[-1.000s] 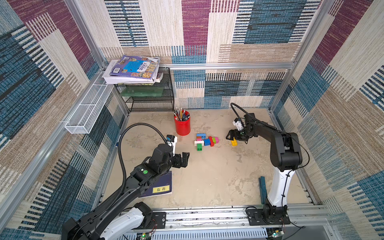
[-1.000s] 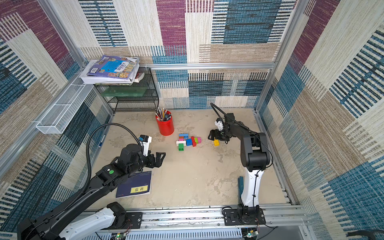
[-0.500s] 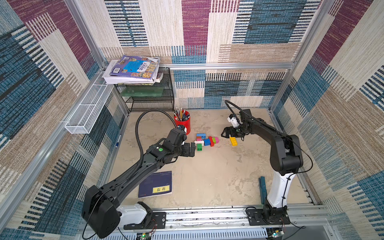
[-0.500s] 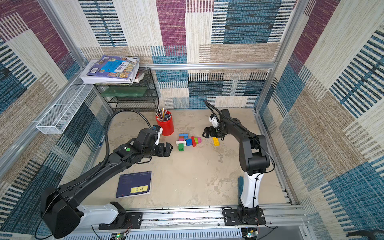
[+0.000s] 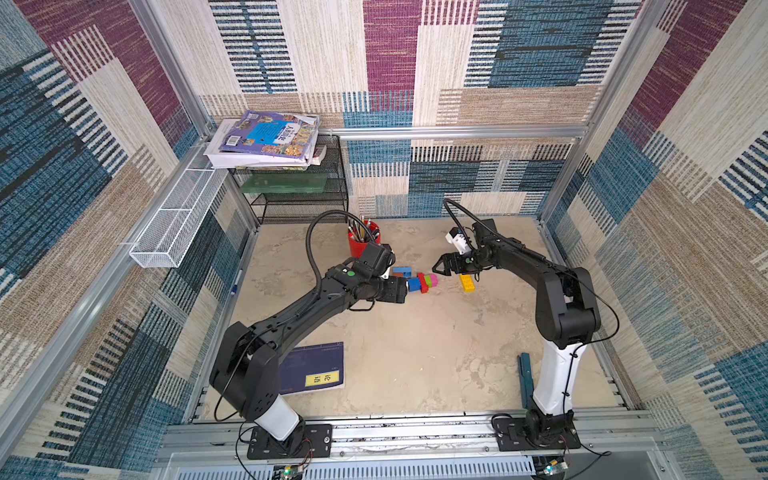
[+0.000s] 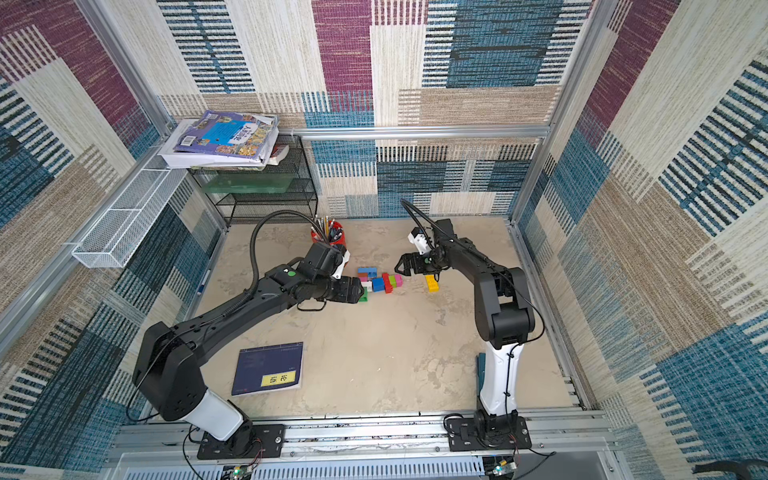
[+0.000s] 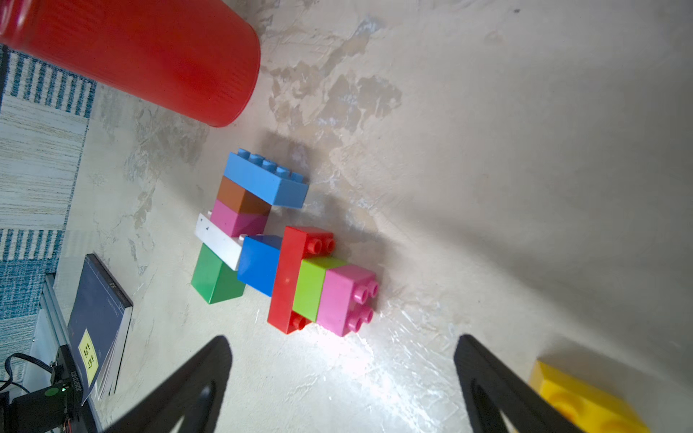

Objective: Assemble the letter f with lego
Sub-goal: Adjust the lego brick at the center of the board.

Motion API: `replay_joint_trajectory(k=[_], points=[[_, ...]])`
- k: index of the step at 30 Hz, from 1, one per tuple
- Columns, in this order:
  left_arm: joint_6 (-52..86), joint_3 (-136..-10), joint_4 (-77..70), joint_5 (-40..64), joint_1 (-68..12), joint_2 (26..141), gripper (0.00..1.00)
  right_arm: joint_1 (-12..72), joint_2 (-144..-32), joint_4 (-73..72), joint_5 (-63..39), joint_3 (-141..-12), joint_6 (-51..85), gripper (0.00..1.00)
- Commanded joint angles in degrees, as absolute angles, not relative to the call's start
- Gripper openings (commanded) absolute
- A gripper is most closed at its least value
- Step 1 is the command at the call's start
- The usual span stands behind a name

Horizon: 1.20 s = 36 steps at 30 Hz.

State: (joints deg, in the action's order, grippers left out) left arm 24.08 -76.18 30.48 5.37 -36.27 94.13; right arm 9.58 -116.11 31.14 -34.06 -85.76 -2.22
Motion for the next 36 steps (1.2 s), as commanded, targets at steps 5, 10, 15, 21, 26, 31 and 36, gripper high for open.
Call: replay_joint_trajectory(k=[5, 10, 15, 21, 26, 31, 36], points=[[25.24, -86.67, 31.78, 10.50, -36.33, 105.45, 0.56, 8.46, -119.43, 31.33, -37.29, -88.21, -1.92, 0.75], [25.36, -93.16, 33.23, 11.34, -36.30, 112.26, 0.42, 7.70, -120.47, 31.61, -38.36, -88.68, -1.84, 0.62], [25.81, -96.63, 33.68, 11.50, -36.28, 116.54, 0.38, 7.15, -121.20, 31.89, -39.72, -88.68, -2.11, 0.53], [25.78, -100.00, 35.59, 11.48, -36.21, 120.45, 0.34, 7.15, -122.16, 32.25, -40.76, -89.20, -2.32, 0.50], [25.19, -102.43, 36.31, 9.82, -35.99, 122.61, 0.34, 7.26, -123.04, 32.85, -41.44, -90.14, -2.55, 0.49], [24.16, -106.90, 37.80, 9.98, -35.60, 126.11, 0.34, 7.38, -123.83, 33.02, -41.90, -90.77, -2.42, 0.46], [23.10, -111.09, 39.78, 8.11, -35.03, 129.04, 0.34, 7.28, -124.53, 33.18, -41.84, -91.05, -2.37, 0.44]])
